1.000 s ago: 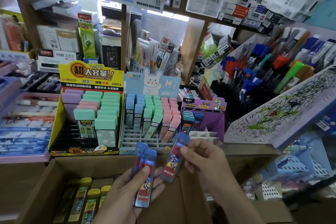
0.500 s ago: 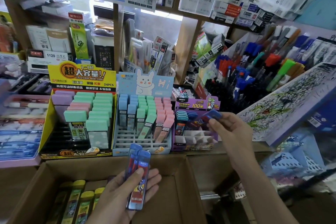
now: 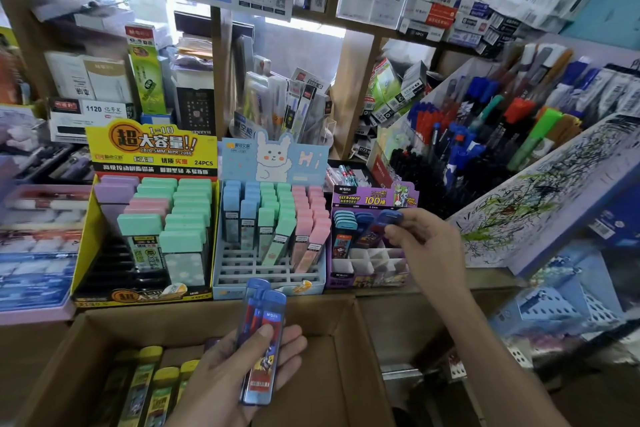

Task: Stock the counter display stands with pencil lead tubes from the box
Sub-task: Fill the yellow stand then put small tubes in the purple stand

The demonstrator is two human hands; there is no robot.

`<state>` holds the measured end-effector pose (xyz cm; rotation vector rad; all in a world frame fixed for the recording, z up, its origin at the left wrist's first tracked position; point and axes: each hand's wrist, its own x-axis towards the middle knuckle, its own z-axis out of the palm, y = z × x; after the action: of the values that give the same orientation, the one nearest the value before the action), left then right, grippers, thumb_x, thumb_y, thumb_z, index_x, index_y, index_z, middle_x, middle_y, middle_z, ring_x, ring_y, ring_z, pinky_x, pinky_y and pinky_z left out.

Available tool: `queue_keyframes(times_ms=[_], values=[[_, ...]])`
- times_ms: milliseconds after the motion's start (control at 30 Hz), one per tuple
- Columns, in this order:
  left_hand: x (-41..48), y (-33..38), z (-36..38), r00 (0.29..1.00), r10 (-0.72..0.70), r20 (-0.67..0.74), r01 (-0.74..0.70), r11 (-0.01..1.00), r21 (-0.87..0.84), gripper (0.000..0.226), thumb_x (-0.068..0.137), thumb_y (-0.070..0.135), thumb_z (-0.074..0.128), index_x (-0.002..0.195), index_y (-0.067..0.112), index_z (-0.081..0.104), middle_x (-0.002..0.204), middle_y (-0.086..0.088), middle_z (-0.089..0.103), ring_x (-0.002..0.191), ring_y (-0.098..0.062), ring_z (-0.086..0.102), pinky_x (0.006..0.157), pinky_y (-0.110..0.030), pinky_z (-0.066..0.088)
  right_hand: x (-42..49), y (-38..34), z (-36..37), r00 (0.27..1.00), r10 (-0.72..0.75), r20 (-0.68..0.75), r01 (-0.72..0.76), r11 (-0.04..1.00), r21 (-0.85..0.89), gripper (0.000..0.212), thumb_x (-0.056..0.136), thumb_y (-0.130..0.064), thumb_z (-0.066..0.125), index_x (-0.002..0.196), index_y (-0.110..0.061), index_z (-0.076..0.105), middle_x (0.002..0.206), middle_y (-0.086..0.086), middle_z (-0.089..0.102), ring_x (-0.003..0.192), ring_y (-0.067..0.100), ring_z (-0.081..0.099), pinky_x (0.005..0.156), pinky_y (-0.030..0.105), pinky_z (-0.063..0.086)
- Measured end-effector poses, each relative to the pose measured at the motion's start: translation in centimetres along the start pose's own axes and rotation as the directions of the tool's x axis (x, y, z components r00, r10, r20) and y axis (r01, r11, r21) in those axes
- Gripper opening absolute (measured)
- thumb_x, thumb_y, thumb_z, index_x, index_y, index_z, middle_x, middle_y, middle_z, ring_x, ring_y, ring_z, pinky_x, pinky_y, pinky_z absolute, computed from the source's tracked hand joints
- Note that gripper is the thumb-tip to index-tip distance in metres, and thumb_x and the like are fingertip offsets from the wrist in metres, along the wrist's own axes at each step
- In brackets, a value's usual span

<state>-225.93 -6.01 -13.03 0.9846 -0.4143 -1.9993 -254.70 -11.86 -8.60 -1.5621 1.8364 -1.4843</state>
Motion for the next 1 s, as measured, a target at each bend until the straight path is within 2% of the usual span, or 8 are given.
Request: queue_keyframes(times_ms=[100, 167, 267, 333, 533, 633, 767, 1000], values=[[0.07, -0.15, -0.04, 1.0, -0.002, 0.004, 0.002, 1.0, 0.005, 0.046, 0.074, 0.008, 0.067, 0.117, -0.007, 0.064, 0.106, -0.034, 0.071, 0.093, -0.045, 0.073, 0.068, -0.047, 0.063, 0.07, 0.16, -0.11, 1.0, -0.025, 0.004, 0.025, 0.999, -0.021, 0.033, 0.091, -0.007, 0.072, 0.089, -0.039, 0.074, 0.083, -0.009, 0.078, 0.076, 0.012, 0.074, 0.065, 0.045, 0.064], [0.05, -0.17, 0.03, 1.0, -0.004, 0.008, 0.004, 1.0, 0.007, 0.045, 0.074, 0.008, 0.067, 0.117, -0.008, 0.064, 0.106, -0.033, 0.071, 0.093, -0.045, 0.073, 0.07, -0.048, 0.063, 0.11, 0.15, -0.19, 0.999, -0.035, 0.006, 0.036, 0.999, -0.023, 0.036, 0.091, -0.008, 0.073, 0.088, -0.043, 0.073, 0.083, -0.011, 0.078, 0.076, 0.009, 0.075, 0.064, 0.043, 0.064], [0.02, -0.12, 0.05, 1.0, -0.013, 0.008, 0.013, 1.0, 0.002, 0.046, 0.074, 0.008, 0.068, 0.118, -0.007, 0.064, 0.107, -0.033, 0.071, 0.094, -0.045, 0.073, 0.078, -0.049, 0.058, 0.15, 0.22, -0.11, 0.999, -0.042, 0.02, 0.042, 0.999, -0.022, 0.028, 0.091, -0.009, 0.074, 0.09, -0.037, 0.075, 0.083, -0.009, 0.078, 0.077, 0.012, 0.075, 0.067, 0.047, 0.064], [0.04, -0.14, 0.0, 1.0, -0.018, 0.008, 0.018, 1.0, 0.005, 0.047, 0.075, 0.008, 0.068, 0.119, -0.007, 0.064, 0.107, -0.033, 0.071, 0.094, -0.045, 0.073, 0.074, -0.047, 0.061, 0.18, 0.21, -0.01, 0.999, -0.042, 0.019, 0.042, 0.999, -0.021, 0.027, 0.09, -0.009, 0.074, 0.09, -0.036, 0.075, 0.083, -0.01, 0.078, 0.078, 0.012, 0.075, 0.069, 0.047, 0.064], [0.18, -0.2, -0.23, 1.0, -0.019, 0.012, 0.019, 1.0, 0.0, 0.048, 0.073, 0.007, 0.068, 0.119, -0.005, 0.064, 0.108, -0.034, 0.071, 0.096, -0.046, 0.073, 0.074, -0.047, 0.061, 0.01, 0.09, 0.21, 0.998, -0.058, 0.008, 0.058, 0.998, -0.017, 0.038, 0.091, -0.009, 0.074, 0.089, -0.047, 0.072, 0.082, -0.013, 0.077, 0.075, 0.007, 0.074, 0.064, 0.04, 0.064], [0.15, -0.17, -0.11, 1.0, -0.018, 0.01, 0.018, 1.0, -0.006, 0.046, 0.072, 0.007, 0.069, 0.117, -0.005, 0.065, 0.107, -0.034, 0.071, 0.095, -0.046, 0.072, 0.071, -0.047, 0.063, 0.09, 0.12, 0.13, 0.998, -0.065, 0.017, 0.065, 0.997, -0.046, 0.033, 0.092, -0.009, 0.072, 0.091, -0.042, 0.073, 0.083, -0.013, 0.077, 0.076, 0.007, 0.074, 0.066, 0.038, 0.064], [0.09, -0.07, -0.1, 1.0, -0.025, 0.01, 0.025, 1.0, -0.011, 0.047, 0.073, 0.006, 0.068, 0.118, -0.004, 0.065, 0.107, -0.034, 0.071, 0.095, -0.047, 0.072, 0.081, -0.05, 0.056, -0.01, 0.03, -0.15, 0.997, -0.08, -0.007, 0.08, 0.995, -0.065, 0.042, 0.093, -0.009, 0.071, 0.088, -0.05, 0.07, 0.082, -0.016, 0.076, 0.074, 0.006, 0.073, 0.058, 0.034, 0.062], [0.11, -0.06, -0.27, 0.999, -0.046, 0.026, 0.046, 0.999, 0.0, 0.051, 0.073, 0.006, 0.068, 0.122, -0.006, 0.062, 0.108, -0.034, 0.071, 0.096, -0.046, 0.072, 0.073, -0.048, 0.062, -0.17, 0.26, 0.05, 0.998, -0.063, -0.001, 0.063, 0.998, -0.024, 0.036, 0.091, -0.008, 0.073, 0.086, -0.043, 0.073, 0.082, -0.013, 0.077, 0.076, 0.008, 0.074, 0.066, 0.033, 0.063]])
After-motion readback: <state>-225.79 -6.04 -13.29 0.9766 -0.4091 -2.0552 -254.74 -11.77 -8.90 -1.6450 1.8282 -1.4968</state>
